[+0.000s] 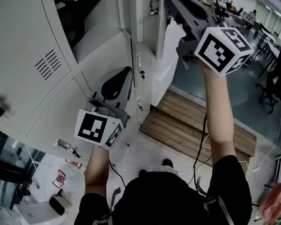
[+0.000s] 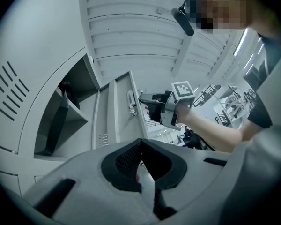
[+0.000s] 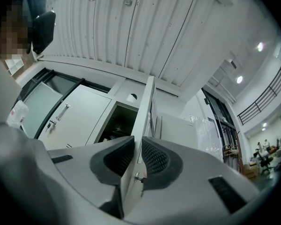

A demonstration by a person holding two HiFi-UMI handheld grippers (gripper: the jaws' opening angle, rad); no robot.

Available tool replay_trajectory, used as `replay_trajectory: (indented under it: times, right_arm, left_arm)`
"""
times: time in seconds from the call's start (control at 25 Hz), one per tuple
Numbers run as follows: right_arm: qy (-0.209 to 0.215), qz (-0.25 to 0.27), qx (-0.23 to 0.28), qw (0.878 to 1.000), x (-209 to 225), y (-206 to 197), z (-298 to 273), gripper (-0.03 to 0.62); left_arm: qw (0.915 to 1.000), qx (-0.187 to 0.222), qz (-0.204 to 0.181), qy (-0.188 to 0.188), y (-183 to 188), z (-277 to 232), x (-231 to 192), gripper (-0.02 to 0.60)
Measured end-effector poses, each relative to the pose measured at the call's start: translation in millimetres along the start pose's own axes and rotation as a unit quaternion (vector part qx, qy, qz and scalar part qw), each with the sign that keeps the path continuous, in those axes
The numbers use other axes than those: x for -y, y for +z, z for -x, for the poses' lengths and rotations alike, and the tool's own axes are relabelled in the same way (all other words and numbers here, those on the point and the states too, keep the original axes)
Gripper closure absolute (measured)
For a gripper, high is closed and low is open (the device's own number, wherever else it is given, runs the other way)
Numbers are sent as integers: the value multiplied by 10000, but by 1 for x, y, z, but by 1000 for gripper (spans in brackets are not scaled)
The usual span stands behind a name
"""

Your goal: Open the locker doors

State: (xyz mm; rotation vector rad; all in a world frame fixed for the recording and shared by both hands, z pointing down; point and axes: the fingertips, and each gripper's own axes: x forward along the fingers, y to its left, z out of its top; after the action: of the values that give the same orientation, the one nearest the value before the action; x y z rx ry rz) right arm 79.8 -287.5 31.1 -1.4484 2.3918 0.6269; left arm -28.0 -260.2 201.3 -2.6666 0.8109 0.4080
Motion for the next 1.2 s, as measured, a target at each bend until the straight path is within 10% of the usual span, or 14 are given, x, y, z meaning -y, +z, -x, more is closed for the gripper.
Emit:
replay_trajectory:
  times: [1.2]
  right_arm:
    - [-36, -1053, 120, 9944, 139, -32, 10, 571]
  left_arm:
    - [9992, -126, -178, 337, -8, -70, 19, 566]
